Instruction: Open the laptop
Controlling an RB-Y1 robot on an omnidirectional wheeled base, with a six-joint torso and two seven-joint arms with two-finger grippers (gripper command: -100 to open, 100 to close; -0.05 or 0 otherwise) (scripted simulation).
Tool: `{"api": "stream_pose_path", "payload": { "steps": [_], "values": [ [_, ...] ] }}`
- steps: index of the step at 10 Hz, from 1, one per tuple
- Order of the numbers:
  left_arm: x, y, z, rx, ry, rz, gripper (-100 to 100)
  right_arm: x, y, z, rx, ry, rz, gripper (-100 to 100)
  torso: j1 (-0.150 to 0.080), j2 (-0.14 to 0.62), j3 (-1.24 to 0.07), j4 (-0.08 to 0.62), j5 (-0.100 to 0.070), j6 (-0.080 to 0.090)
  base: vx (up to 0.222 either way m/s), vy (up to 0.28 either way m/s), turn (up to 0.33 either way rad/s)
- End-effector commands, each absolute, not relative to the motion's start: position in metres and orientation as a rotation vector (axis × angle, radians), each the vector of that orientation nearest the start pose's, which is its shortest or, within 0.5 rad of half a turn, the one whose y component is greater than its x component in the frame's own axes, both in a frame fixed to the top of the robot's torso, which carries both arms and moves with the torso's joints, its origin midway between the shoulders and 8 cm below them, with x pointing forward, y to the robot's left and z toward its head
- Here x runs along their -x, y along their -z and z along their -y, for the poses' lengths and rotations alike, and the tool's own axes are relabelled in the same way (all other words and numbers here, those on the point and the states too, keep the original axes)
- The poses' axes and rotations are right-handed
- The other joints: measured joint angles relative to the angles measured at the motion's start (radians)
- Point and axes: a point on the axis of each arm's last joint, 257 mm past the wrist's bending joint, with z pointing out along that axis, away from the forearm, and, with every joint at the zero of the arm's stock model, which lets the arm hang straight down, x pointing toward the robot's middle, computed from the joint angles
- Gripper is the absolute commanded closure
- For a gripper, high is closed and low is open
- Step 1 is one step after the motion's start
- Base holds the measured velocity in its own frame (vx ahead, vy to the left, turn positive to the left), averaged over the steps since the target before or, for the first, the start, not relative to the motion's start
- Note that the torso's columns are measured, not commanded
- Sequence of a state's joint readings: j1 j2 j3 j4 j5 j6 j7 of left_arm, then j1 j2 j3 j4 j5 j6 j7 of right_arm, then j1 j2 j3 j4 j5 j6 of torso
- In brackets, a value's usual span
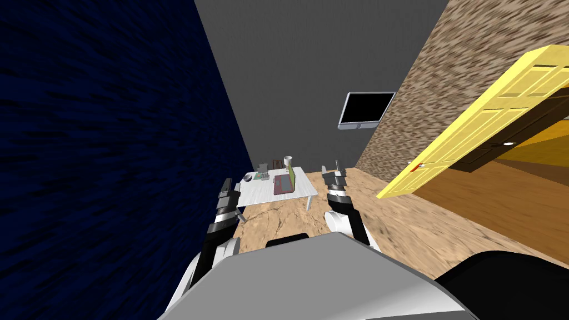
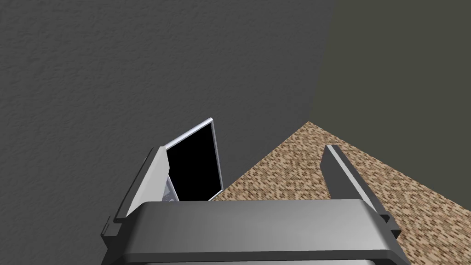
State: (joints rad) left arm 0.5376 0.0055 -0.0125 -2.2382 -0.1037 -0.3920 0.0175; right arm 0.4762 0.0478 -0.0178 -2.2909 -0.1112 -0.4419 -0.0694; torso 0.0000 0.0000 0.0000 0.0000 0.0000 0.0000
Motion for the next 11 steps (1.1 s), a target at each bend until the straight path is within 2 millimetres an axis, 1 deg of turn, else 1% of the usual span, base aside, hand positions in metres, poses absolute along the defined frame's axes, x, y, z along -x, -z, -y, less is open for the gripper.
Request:
{"api": "stream_pose_path", "payload": {
  "steps": [1,3,9,10,11],
  "values": [
    [-0.366,0.030,-0.275,0.747,1.203,-0.797,0,-0.349,-0.026,0.301,-0.802,-1.423,-0.493,0,0.000,0.040,-0.082,0.041,0.000,0.000,0.000,0.000,0.000],
    [-0.366,0.030,-0.275,0.747,1.203,-0.797,0,-0.349,-0.026,0.301,-0.802,-1.423,-0.493,0,0.000,0.175,-0.351,0.176,0.000,0.000,0.000,0.000,0.000],
    [-0.366,0.030,-0.275,0.746,1.204,-0.797,0,-0.349,-0.026,0.301,-0.801,-1.423,-0.493,0,0.000,0.618,-1.234,0.617,0.000,0.000,0.000,0.000,0.000],
    [-0.369,0.037,-0.272,0.713,1.189,-0.846,-100,-0.349,-0.026,0.301,-0.801,-1.423,-0.493,0,0.000,0.691,-1.382,0.691,0.000,0.000,0.017,-0.026,0.000],
    [-0.371,0.042,-0.271,0.700,1.180,-0.868,-100,-0.349,-0.025,0.301,-0.802,-1.423,-0.494,0,-0.001,0.725,-1.451,0.724,0.000,0.000,0.040,-0.059,0.002]
  ]
}}
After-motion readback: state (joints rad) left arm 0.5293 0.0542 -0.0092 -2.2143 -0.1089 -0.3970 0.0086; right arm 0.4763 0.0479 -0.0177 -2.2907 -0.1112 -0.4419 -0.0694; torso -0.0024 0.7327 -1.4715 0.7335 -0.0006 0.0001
